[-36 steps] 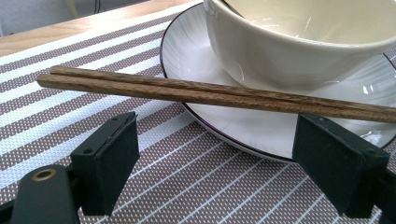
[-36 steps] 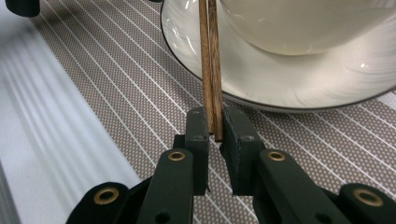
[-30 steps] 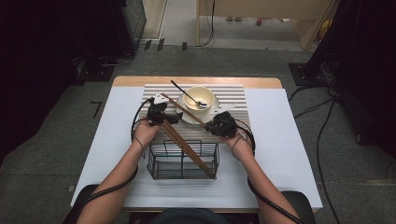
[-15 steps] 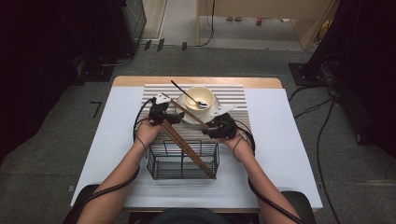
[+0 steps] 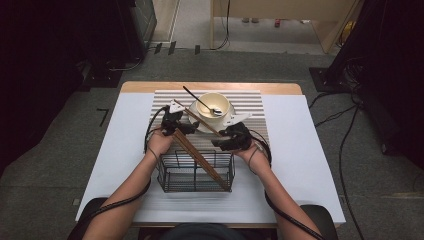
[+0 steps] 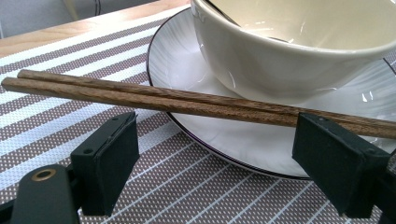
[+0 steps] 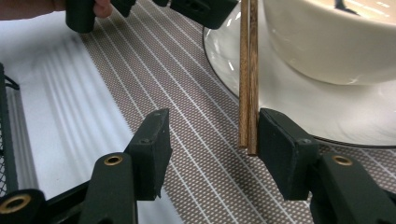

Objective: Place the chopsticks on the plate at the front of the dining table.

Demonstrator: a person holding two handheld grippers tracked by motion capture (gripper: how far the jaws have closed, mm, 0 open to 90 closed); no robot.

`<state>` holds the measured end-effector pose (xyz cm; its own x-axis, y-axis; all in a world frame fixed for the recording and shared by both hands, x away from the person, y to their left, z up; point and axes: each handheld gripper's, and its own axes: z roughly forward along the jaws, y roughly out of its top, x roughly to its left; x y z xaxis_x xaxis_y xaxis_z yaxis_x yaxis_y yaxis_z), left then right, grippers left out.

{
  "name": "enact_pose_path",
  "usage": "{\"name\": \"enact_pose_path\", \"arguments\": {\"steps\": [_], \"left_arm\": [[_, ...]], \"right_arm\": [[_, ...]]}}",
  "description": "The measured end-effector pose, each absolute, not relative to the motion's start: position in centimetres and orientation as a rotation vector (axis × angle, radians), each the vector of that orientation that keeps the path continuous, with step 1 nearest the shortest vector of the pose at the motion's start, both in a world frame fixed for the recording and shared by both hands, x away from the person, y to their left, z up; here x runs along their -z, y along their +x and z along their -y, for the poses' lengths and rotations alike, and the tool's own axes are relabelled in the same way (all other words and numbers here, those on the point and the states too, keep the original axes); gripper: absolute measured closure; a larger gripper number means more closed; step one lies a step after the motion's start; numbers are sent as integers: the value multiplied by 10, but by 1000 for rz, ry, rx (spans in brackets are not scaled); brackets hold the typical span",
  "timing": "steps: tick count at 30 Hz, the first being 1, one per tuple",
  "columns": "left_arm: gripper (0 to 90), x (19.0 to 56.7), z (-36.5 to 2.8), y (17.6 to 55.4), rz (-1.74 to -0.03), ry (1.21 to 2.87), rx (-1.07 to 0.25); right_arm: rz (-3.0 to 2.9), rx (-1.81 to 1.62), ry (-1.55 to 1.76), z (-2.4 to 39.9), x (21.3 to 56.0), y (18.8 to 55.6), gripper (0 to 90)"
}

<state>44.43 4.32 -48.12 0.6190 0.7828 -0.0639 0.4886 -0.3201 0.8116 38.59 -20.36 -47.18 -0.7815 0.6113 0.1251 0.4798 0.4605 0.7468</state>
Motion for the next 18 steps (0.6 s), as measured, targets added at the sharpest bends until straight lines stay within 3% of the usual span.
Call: {"name": "enact_pose_path", "arguments": {"steps": [18], "left_arm": [[152, 486, -39, 442, -1006, 1979, -432]], "right_arm": [[-2564, -1274, 899, 194, 473, 382, 391]]}}
